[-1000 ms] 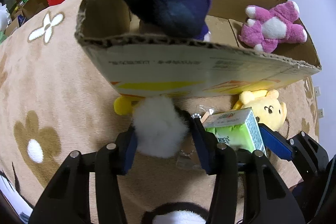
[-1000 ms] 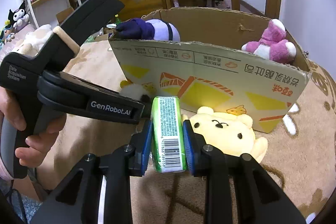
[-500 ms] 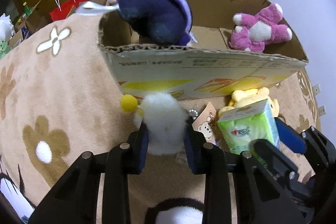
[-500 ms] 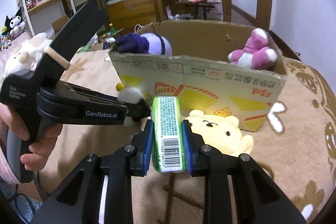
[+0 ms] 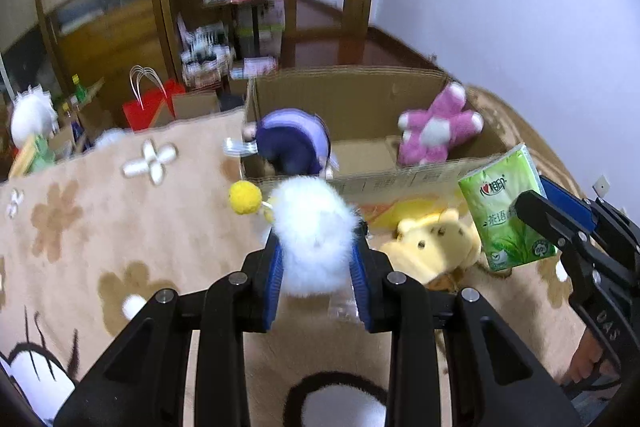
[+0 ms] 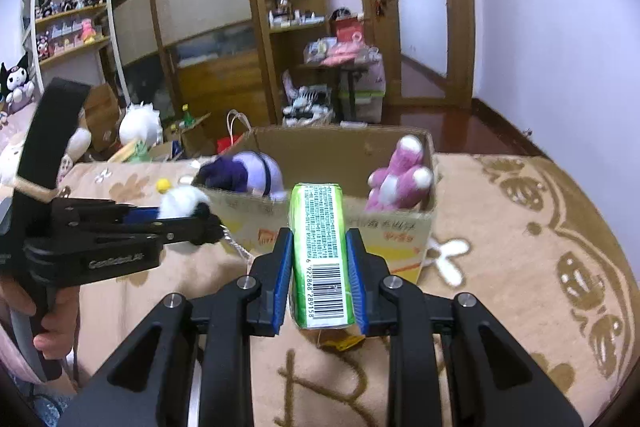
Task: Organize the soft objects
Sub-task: 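Lift pompom with left tool while right tool lifts tissue pack over box, then release pompom into box with left tool while right tool releases tissue pack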
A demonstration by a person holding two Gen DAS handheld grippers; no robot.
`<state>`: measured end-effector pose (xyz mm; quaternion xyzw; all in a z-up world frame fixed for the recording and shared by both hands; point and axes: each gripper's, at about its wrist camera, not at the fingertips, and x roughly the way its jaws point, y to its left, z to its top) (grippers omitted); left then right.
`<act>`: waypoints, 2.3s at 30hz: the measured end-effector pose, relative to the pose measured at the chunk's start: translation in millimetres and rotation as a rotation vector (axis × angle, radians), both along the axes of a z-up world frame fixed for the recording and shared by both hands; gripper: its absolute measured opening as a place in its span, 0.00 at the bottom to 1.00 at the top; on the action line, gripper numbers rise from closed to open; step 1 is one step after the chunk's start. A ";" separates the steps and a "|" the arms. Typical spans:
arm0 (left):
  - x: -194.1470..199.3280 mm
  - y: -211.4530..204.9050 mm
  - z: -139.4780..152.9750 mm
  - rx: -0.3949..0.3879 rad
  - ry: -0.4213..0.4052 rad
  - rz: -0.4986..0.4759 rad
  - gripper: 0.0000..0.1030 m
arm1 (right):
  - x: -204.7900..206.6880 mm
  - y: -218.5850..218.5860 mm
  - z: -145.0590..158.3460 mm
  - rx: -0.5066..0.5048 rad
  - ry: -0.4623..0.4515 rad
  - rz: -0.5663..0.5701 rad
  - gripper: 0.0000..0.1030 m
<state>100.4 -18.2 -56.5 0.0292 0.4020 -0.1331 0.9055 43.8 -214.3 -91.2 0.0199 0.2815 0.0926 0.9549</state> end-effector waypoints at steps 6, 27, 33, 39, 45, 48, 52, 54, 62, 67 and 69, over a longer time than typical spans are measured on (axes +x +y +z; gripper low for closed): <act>-4.1 3.4 31.6 -0.034 -0.130 0.011 0.28 | -1.0 -5.2 15.6 0.008 -0.061 -0.030 0.27; 41.8 -23.8 49.7 -0.056 -0.298 -0.022 0.29 | 38.2 -19.6 33.7 0.018 -0.174 -0.077 0.27; 54.6 -29.3 43.2 -0.049 -0.286 -0.021 0.29 | 53.0 -21.0 26.9 0.020 -0.159 -0.072 0.27; 68.2 -31.0 28.9 -0.023 -0.237 -0.025 0.30 | 67.0 -24.9 20.5 0.035 -0.143 -0.075 0.27; 73.1 -37.4 12.4 0.013 -0.174 -0.051 0.30 | 75.2 -24.4 9.8 0.054 -0.133 -0.049 0.27; 73.2 -40.4 6.5 0.033 -0.155 -0.062 0.32 | 79.1 -22.8 2.5 0.053 -0.111 -0.039 0.27; 74.1 -45.4 -2.9 0.074 -0.121 -0.067 0.32 | 80.5 -21.6 -1.2 0.055 -0.095 -0.032 0.27; 72.0 -45.9 -5.6 0.084 -0.113 -0.069 0.33 | 81.0 -21.5 -2.5 0.058 -0.087 -0.030 0.29; 66.8 -47.9 -9.6 0.113 -0.092 -0.076 0.40 | 83.1 -23.3 -7.4 0.070 -0.062 -0.036 0.35; 61.7 -47.8 -6.5 0.121 -0.114 -0.070 0.52 | 76.7 -25.6 -1.5 0.089 -0.074 -0.044 0.45; 59.1 -45.8 -4.0 0.118 -0.116 -0.064 0.53 | 73.6 -26.1 1.6 0.091 -0.075 -0.048 0.48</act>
